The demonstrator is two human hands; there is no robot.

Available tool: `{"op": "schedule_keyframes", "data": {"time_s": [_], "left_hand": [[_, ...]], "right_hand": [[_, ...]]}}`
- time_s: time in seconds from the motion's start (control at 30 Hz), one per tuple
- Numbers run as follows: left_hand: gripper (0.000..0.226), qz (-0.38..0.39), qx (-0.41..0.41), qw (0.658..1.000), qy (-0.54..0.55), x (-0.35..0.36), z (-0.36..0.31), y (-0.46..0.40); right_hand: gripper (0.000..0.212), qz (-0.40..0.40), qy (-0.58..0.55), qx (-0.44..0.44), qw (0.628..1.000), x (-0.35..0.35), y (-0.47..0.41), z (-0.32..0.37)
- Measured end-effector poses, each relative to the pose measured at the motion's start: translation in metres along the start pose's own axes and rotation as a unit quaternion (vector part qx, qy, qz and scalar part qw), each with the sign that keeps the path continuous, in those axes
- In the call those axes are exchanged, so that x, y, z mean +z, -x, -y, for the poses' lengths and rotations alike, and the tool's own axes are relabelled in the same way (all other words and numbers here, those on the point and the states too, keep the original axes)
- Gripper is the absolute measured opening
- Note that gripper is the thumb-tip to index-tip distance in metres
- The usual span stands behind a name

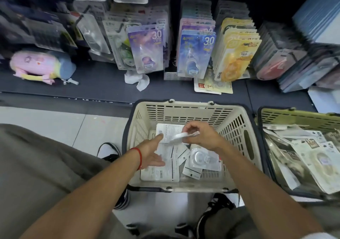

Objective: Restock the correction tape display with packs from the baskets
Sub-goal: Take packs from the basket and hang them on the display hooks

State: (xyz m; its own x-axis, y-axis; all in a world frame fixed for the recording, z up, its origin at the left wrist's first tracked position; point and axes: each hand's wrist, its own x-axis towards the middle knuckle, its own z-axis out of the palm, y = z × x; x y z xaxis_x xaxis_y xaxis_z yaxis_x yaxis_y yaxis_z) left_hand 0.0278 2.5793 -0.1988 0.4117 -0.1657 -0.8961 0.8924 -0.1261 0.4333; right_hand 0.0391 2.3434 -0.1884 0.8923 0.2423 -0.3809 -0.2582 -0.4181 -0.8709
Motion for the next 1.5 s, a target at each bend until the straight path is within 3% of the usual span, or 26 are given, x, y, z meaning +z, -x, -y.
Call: {"op": "schedule_keyframes", "data": {"time_s": [0.07, 0.13, 0.17, 0.23, 0.3, 0.37, 0.53, 0.73, 0.77, 0.87, 0.93, 1.03, 1.13, 1.23, 1.33, 1.43, 1.5], "left_hand": [[0.084, 0.078, -0.031, 0.98, 0.179, 0.004, -0.001, -0.002], [0.064, 0.109, -0.009, 0.964, 0.242, 0.009, 0.0, -0.004], [0.057, 0.103, 0.008, 0.967, 0.233, 0.011, 0.001, -0.005], [0.051, 0.057, 0.047, 0.978, 0.194, 0.011, 0.006, -0.007], [0.051, 0.009, 0.073, 0.983, 0.166, 0.008, 0.012, -0.008], [0.052, -0.018, 0.081, 0.987, 0.136, 0.005, 0.019, -0.008], [0.046, -0.041, 0.085, 0.992, 0.08, 0.0, 0.028, -0.002], [0.041, -0.027, 0.081, 0.995, 0.052, -0.002, 0.028, 0.0], [0.04, -0.025, 0.084, 0.995, 0.046, -0.002, 0.029, -0.003], [0.04, -0.048, 0.105, 0.993, 0.018, 0.002, 0.025, -0.007], [0.038, -0.067, 0.11, 0.992, 0.003, 0.006, 0.02, -0.01], [0.026, -0.048, 0.104, 0.993, 0.004, 0.012, 0.01, -0.009], [0.046, 0.023, 0.111, 0.993, -0.033, 0.014, 0.006, -0.008], [0.04, 0.031, 0.142, 0.986, -0.077, 0.008, 0.01, -0.008], [0.045, 0.026, 0.13, 0.991, -0.019, -0.007, 0.014, -0.01], [0.039, 0.021, 0.124, 0.991, 0.041, -0.016, 0.014, -0.008], [0.036, 0.002, 0.125, 0.99, 0.066, -0.018, 0.016, -0.007]], "right_hand": [[0.028, 0.025, -0.04, 0.006, 0.999, -0.003, 0.007, 0.006], [0.036, 0.098, -0.055, 0.03, 0.993, -0.001, 0.011, 0.0], [0.04, 0.125, -0.07, 0.05, 0.988, 0.0, 0.012, -0.007], [0.04, 0.105, -0.07, 0.091, 0.988, 0.0, 0.01, -0.024], [0.035, 0.028, 0.106, 0.118, 0.987, -0.004, 0.005, -0.05], [0.046, 0.023, 0.312, 0.157, 0.937, -0.004, 0.002, -0.081], [0.072, 0.051, 0.403, 0.194, 0.893, 0.012, -0.002, -0.124], [0.074, 0.079, 0.516, 0.192, 0.831, 0.009, -0.004, -0.128], [0.068, 0.074, 0.499, 0.19, 0.843, 0.006, -0.001, -0.125], [0.061, 0.047, 0.301, 0.169, 0.937, -0.013, 0.009, -0.1], [0.046, 0.046, 0.196, 0.138, 0.97, -0.033, 0.009, -0.07], [0.034, 0.116, 0.215, 0.109, 0.964, -0.045, -0.004, -0.023], [0.032, 0.133, 0.322, 0.033, 0.937, -0.024, -0.02, 0.007], [0.047, 0.05, 0.349, -0.041, 0.935, 0.0, -0.032, 0.011], [0.057, -0.035, 0.322, -0.107, 0.94, 0.01, -0.042, -0.002], [0.029, -0.16, 0.187, -0.067, 0.967, 0.015, -0.05, -0.027], [0.015, -0.168, 0.224, -0.011, 0.96, 0.014, -0.056, -0.05]]}}
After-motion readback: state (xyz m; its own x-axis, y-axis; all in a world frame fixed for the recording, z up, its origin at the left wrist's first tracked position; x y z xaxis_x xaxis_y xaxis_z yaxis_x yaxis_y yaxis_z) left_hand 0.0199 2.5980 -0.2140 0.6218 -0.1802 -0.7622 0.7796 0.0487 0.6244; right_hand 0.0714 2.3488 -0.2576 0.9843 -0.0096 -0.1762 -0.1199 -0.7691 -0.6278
